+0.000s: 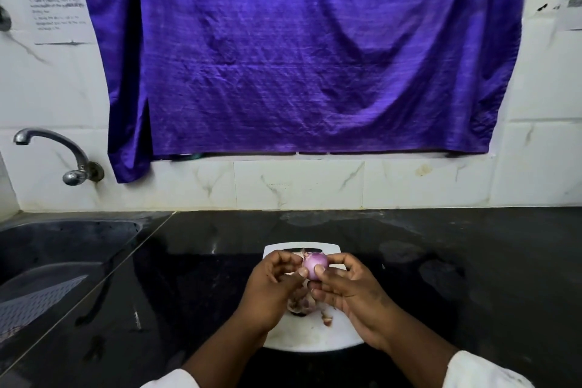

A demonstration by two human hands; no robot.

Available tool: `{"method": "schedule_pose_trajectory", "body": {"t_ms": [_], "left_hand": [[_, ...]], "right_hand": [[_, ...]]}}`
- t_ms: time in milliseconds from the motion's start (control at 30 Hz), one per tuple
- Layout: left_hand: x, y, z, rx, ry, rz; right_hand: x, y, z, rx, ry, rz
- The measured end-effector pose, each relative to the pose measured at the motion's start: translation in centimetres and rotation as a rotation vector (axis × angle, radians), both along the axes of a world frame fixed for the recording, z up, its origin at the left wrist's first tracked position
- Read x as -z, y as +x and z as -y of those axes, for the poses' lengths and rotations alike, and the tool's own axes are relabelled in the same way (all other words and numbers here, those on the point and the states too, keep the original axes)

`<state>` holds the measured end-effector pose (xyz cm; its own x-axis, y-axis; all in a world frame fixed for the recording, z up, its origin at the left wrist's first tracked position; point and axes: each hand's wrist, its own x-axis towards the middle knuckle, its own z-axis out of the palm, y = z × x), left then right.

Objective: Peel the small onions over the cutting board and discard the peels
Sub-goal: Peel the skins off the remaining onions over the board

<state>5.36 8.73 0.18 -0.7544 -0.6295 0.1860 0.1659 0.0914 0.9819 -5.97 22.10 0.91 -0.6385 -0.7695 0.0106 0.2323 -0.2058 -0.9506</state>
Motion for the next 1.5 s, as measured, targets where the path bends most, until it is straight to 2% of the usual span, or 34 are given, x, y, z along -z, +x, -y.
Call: {"method": "schedule_pose_trajectory", "body": {"t_ms": [233,700,967,1300,1500], "left_hand": [[-0.6,-0.4,-0.4,-0.190,-0.142,0.002],[-2.4,0.6,-2.2,-0.305,-0.364,0.086],[-2.7,1.9,-4.7,-0.406,-0.452,0.086],[-2.4,1.9,-4.6,-0.442,-0.428,0.119],[-2.5,1.2,-3.5,-0.372,-0.363,0.109]], "right_hand": [[-0.1,0.1,-0.2,0.019,0.033,-0.156],[0.5,1.1,-0.1,0.226,0.016,-0.418],[1.2,1.8,-0.5,0.253,-0.008,-0.434],[1.9,2.2,-0.2,0.277,-0.024,-0.453],[1.7,1.9,-0.4,0.217,-0.067,-0.304]]}}
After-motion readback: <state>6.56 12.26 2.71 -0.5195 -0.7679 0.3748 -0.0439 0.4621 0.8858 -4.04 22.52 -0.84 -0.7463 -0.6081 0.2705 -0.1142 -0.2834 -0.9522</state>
